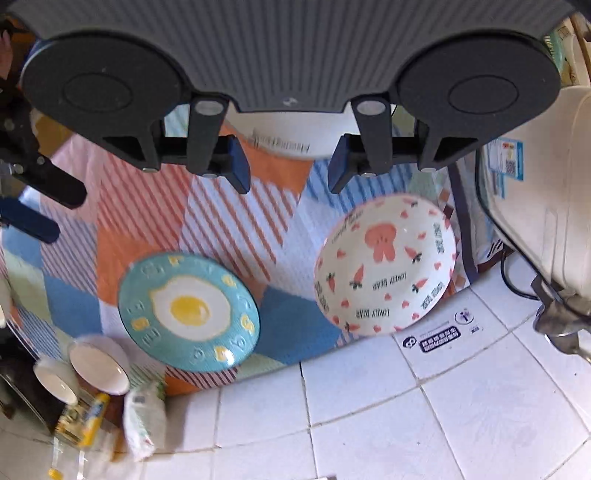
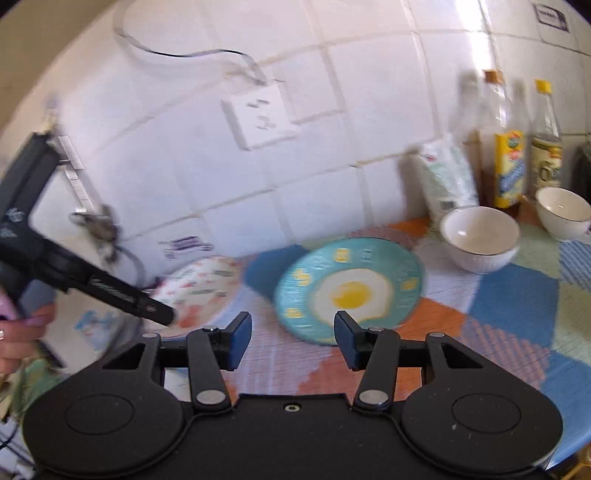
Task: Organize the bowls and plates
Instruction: 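Move the right gripper to the white Morning Honey plate rim and grasp it, then lift the white plate with the right gripper and carry it over the egg plate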
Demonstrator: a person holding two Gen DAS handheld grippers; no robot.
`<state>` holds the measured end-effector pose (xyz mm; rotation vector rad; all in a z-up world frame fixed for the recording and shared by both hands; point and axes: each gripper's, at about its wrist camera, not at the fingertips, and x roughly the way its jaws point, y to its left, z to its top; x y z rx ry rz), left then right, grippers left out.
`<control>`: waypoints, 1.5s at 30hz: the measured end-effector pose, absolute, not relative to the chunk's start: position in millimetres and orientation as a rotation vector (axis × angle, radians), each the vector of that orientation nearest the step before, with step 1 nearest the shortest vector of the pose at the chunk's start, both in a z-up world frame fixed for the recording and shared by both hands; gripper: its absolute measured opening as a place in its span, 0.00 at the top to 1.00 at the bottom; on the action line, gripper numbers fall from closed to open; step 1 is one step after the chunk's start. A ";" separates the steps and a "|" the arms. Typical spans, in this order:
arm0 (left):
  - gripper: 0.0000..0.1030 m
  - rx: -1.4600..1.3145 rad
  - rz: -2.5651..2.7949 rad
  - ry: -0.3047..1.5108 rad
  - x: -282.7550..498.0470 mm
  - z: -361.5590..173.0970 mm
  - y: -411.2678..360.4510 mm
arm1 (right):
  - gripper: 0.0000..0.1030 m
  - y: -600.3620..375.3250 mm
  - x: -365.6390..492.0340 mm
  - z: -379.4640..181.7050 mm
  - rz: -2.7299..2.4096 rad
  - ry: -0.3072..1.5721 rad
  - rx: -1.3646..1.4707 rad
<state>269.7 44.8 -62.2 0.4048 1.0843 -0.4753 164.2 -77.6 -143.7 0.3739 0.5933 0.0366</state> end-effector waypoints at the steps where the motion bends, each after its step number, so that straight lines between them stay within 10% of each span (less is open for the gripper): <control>1: 0.55 0.414 -0.481 1.077 263.5 -61.1 48.9 | 0.47 -68.8 159.0 -139.8 0.035 0.589 0.356; 45: 0.43 0.399 -0.492 1.261 229.3 -171.6 199.9 | 0.32 63.2 142.1 -223.3 0.105 0.801 0.348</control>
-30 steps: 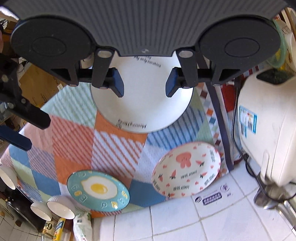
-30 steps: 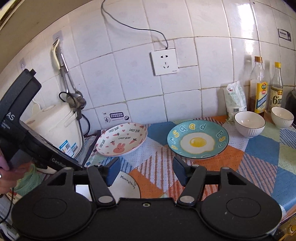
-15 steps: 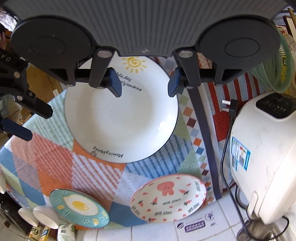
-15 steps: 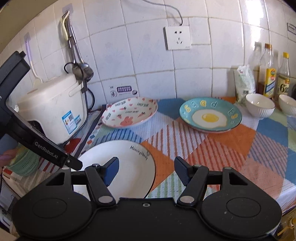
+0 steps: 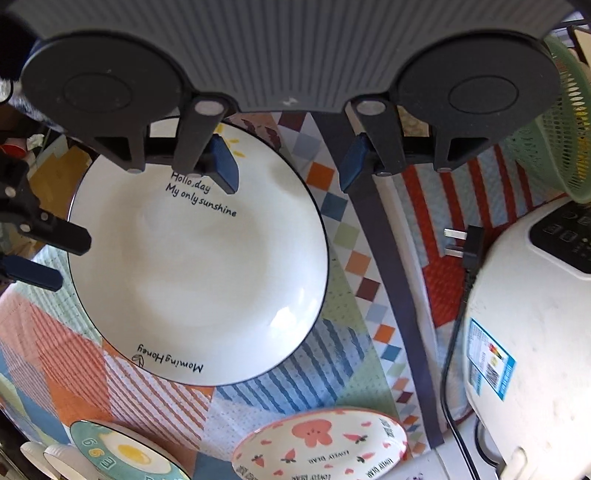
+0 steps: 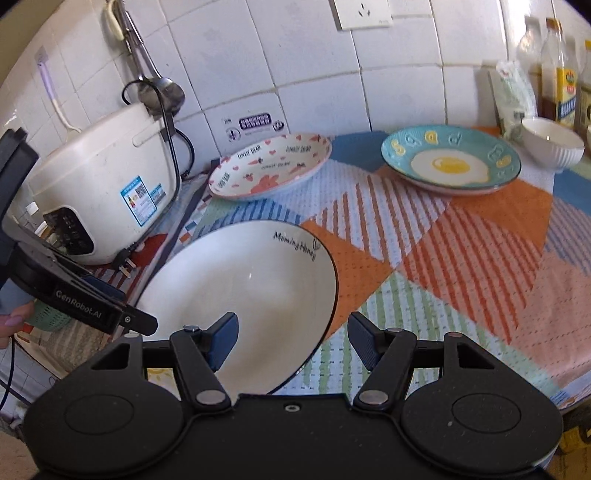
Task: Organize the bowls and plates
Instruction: 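Lift the white plate with the right gripper and carry it over the egg plate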
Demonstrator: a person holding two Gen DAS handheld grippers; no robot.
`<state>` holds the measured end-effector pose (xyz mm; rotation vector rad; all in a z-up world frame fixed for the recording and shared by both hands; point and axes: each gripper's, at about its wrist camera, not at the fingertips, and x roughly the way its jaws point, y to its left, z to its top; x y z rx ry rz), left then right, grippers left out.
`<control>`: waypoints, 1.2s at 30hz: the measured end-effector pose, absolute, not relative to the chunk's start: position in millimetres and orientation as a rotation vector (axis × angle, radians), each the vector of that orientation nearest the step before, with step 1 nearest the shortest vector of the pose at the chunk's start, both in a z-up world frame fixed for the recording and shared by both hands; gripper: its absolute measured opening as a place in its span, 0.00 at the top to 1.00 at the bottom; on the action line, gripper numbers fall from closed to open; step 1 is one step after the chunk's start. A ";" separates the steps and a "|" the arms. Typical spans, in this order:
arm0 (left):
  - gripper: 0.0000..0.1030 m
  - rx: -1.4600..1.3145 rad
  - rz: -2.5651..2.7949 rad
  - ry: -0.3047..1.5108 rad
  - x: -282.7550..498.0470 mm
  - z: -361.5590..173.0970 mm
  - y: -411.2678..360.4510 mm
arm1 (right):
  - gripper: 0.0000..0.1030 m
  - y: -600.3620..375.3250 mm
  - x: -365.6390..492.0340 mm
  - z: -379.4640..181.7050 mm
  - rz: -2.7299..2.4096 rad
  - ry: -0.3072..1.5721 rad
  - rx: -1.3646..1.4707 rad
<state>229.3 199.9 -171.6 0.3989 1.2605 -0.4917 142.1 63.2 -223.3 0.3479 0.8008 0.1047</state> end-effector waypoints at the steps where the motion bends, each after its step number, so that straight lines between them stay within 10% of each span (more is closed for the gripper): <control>1: 0.45 0.393 -0.511 1.260 229.1 -172.4 200.2 | 0.32 62.2 143.3 -225.2 0.112 0.814 0.361; 8: 0.68 0.383 -0.540 1.259 232.1 -178.4 200.0 | 0.56 47.5 152.4 -231.1 0.118 0.885 0.506; 15: 0.70 0.242 -0.524 1.282 242.5 -186.1 214.1 | 0.76 41.4 159.1 -247.4 0.122 0.937 0.581; 36: 0.67 0.087 -0.533 1.410 261.9 -188.3 224.0 | 0.77 51.3 175.3 -237.1 0.240 0.949 0.405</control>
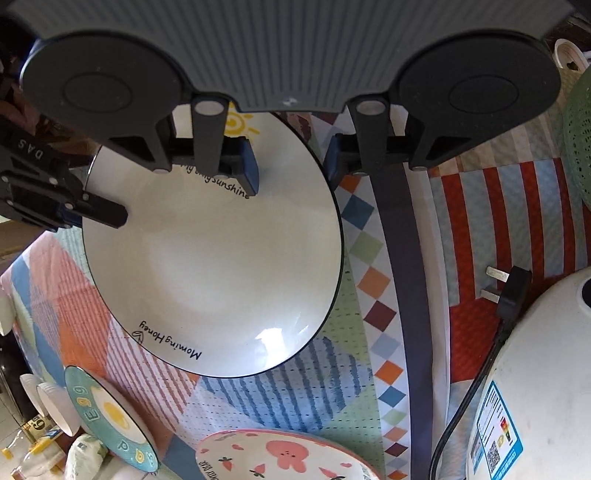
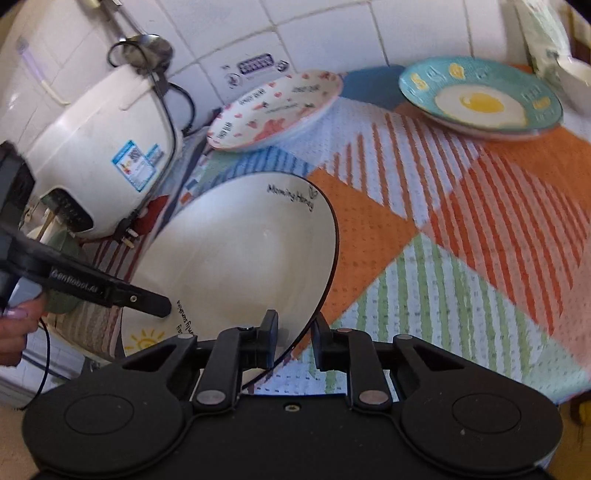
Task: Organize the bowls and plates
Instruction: 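Lift the white plate with the right gripper and carry it over the egg plate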
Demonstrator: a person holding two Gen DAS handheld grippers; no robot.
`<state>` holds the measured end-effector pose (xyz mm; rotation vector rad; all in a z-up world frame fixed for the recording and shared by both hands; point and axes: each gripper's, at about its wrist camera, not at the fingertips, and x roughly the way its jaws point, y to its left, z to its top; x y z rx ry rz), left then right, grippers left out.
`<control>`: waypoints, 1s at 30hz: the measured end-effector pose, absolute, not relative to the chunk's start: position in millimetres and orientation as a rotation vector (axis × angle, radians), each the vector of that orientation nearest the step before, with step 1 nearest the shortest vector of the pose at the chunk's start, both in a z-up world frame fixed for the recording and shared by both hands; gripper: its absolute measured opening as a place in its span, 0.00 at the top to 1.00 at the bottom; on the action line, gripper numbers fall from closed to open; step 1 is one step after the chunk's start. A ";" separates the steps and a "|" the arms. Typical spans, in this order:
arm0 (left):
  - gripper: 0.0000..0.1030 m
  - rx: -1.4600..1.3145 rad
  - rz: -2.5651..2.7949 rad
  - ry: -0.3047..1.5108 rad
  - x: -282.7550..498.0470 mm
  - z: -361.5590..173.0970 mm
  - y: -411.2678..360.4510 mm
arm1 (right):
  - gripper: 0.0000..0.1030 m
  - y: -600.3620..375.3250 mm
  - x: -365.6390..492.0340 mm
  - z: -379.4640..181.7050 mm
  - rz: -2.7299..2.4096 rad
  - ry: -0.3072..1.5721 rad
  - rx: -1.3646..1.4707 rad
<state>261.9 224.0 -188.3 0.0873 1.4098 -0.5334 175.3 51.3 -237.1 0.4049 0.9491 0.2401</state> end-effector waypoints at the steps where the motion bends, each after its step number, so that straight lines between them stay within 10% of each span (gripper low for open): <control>1: 0.66 0.118 -0.543 1.400 260.0 -185.2 220.8 | 0.77 49.7 176.7 -236.3 0.248 0.956 0.404; 30: 0.66 0.138 -0.548 1.285 309.5 -118.2 45.2 | 0.77 -125.4 239.8 -198.2 0.332 0.827 0.353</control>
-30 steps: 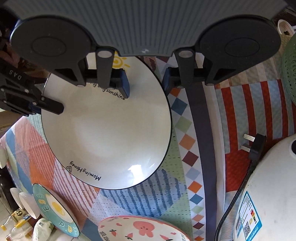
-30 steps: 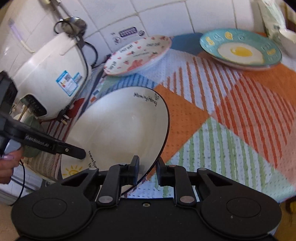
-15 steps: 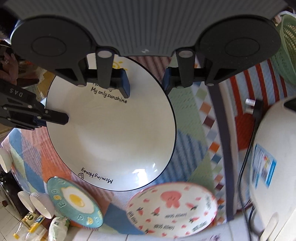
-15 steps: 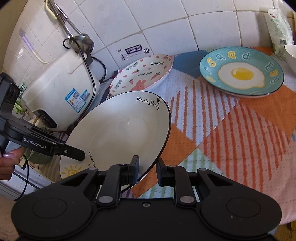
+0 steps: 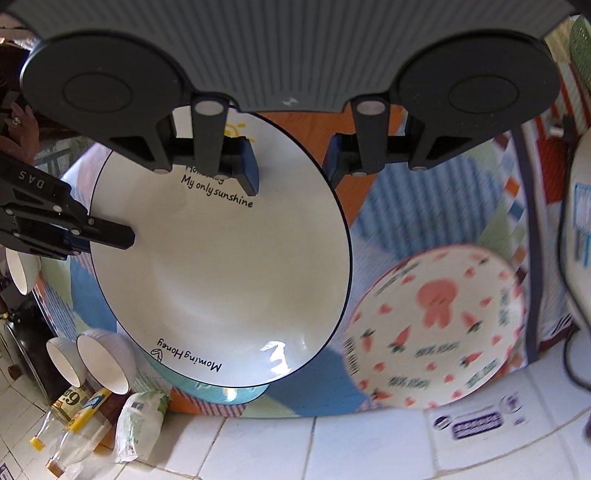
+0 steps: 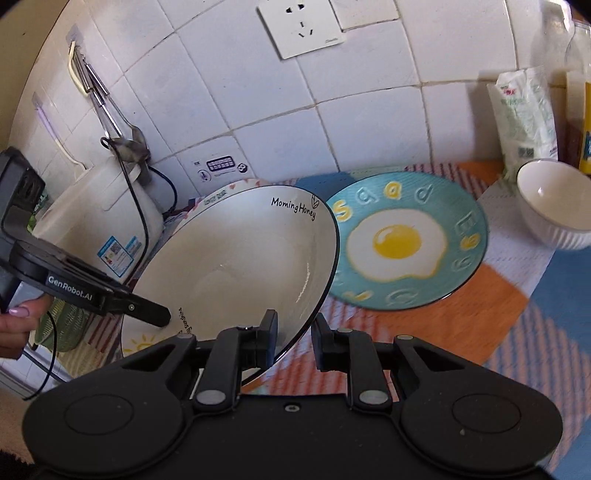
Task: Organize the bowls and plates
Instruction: 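Lift the white plate with the right gripper and carry it over the egg plate, then lower the white plate onto the egg plate and open the right gripper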
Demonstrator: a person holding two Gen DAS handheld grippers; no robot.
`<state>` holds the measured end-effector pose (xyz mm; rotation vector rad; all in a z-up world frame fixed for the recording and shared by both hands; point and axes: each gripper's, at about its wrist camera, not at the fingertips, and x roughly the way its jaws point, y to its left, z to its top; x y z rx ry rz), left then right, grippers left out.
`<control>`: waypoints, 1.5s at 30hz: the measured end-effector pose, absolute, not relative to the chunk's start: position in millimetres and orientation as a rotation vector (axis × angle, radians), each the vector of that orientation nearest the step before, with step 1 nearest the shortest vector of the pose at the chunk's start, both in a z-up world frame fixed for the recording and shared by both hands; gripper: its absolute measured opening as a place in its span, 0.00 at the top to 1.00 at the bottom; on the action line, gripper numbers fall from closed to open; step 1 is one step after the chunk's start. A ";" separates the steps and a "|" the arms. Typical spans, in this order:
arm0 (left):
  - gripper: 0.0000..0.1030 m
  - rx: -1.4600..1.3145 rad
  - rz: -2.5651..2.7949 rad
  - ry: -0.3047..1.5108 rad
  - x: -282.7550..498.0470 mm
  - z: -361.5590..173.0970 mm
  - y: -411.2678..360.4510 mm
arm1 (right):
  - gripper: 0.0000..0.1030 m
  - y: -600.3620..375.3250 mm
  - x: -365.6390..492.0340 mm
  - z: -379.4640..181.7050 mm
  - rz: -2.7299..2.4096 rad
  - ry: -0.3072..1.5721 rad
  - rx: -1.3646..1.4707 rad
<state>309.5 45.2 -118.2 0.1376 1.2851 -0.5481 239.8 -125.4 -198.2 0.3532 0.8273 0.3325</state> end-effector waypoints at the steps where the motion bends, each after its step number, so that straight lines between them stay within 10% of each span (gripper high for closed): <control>1: 0.66 0.140 -0.545 1.281 312.1 -119.1 37.6 | 0.77 -132.7 243.2 -199.7 0.333 0.828 0.352; 45: 0.65 0.080 -0.426 1.391 386.8 -172.8 -71.1 | 0.63 -198.5 344.1 -235.1 0.134 1.164 0.217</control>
